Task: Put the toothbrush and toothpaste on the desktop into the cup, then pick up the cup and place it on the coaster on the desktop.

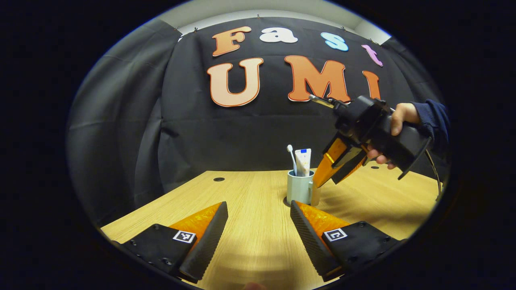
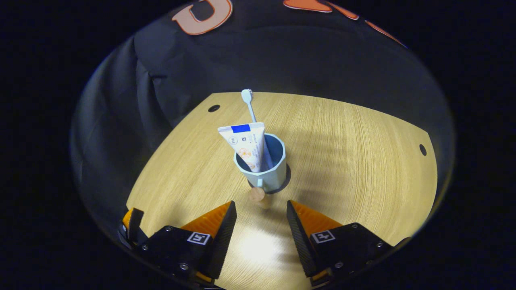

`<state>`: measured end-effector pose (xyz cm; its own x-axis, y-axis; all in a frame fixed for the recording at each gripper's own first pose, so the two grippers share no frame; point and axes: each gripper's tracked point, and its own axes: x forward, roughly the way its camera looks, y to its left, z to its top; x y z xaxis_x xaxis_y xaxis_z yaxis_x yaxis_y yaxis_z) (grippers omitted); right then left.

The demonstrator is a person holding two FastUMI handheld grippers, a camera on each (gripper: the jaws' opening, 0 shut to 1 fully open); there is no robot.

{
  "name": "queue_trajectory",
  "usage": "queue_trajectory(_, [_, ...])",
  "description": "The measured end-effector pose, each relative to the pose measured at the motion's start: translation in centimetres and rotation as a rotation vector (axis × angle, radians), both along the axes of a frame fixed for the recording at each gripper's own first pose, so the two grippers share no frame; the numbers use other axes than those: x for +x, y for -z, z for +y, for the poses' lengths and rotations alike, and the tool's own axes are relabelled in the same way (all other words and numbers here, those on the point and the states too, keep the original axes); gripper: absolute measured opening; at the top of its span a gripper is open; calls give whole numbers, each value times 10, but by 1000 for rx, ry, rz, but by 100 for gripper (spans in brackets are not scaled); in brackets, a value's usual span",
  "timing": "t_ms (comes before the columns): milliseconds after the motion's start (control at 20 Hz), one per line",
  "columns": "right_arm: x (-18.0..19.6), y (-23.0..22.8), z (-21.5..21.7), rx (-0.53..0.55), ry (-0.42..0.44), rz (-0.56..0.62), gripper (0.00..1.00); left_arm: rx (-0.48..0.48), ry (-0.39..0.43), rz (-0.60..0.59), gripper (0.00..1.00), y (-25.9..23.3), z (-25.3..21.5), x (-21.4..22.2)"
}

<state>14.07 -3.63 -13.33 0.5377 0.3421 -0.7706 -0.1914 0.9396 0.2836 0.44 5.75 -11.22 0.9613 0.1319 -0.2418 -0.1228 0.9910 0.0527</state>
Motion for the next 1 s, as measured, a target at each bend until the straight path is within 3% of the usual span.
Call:
queue_trajectory(50, [-5,-7,-8,28,9,-18,76,-23,7,3,99,0,-7,4])
queue_trajectory(400, [-29,-40,-89,36,109,-223,80,-59,59,6,99,-10,-59,30])
queue_trajectory(650, [-45,-44,-150,-19,218,-375,81,-56,133,-3,98,-20,-109,47])
queue_trajectory(850, [-59,-53,-186,-28,290,-501,81,-37,166,-20,99,-29,-137,50])
queue_trajectory(1000, [-70,-55,-192,-12,298,-566,80,-25,185,-23,99,-28,-151,53])
